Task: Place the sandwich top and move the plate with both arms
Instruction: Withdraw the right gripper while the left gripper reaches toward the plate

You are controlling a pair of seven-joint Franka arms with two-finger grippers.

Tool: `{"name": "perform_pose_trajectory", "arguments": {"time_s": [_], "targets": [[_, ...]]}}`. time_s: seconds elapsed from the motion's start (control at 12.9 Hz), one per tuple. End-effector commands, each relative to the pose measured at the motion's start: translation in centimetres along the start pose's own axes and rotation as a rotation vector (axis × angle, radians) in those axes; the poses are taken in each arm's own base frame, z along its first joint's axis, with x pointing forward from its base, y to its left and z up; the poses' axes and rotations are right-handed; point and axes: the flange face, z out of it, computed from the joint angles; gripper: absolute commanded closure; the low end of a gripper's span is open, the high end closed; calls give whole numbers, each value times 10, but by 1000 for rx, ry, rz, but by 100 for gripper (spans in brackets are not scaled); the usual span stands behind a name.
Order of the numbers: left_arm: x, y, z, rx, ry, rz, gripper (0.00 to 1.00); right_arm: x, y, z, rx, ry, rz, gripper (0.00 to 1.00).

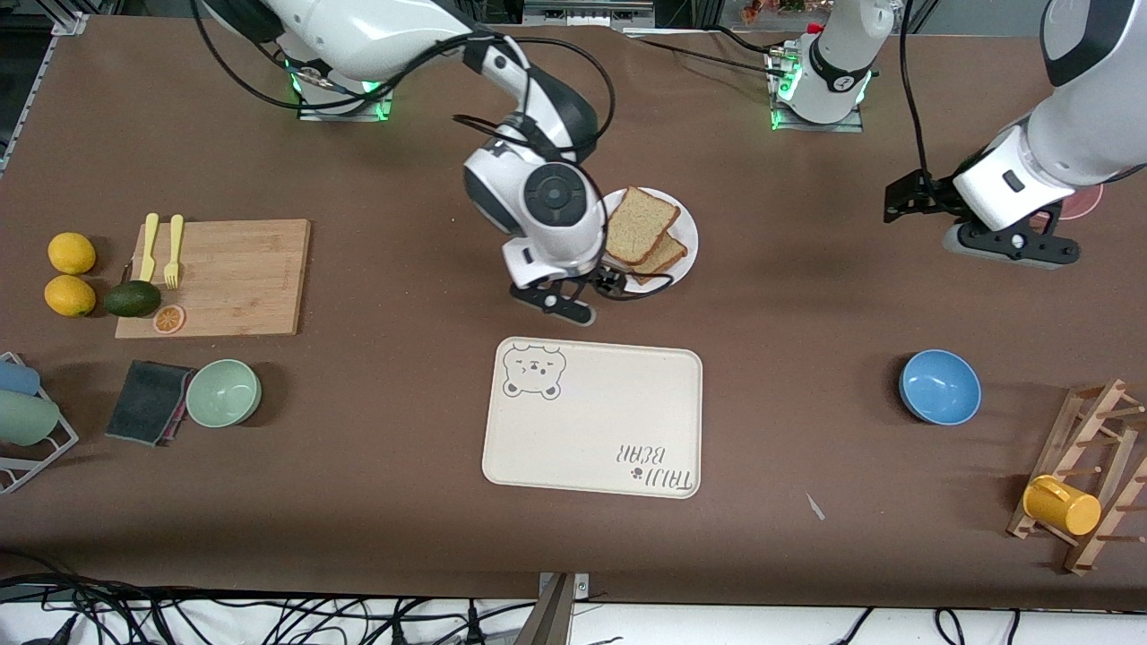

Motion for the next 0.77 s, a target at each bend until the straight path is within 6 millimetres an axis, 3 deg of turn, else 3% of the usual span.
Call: {"name": "perform_pose_trajectory", "arguments": {"time_s": [0.0,0.31,0.54,0.7], "targets": [[8,-3,16,-106,-60,-19,0,52,53,-53,-33,4,-64,0],[35,8,77,-306,-170,-53,0,106,118,-113,-30,25,-125,0],[43,12,125,-445,-231,-103,0,120,145,-142,-29,37,-149,0],[40,19,158,-507,-237,-149,0,131,186,-179,-50,64,-225,0]]}}
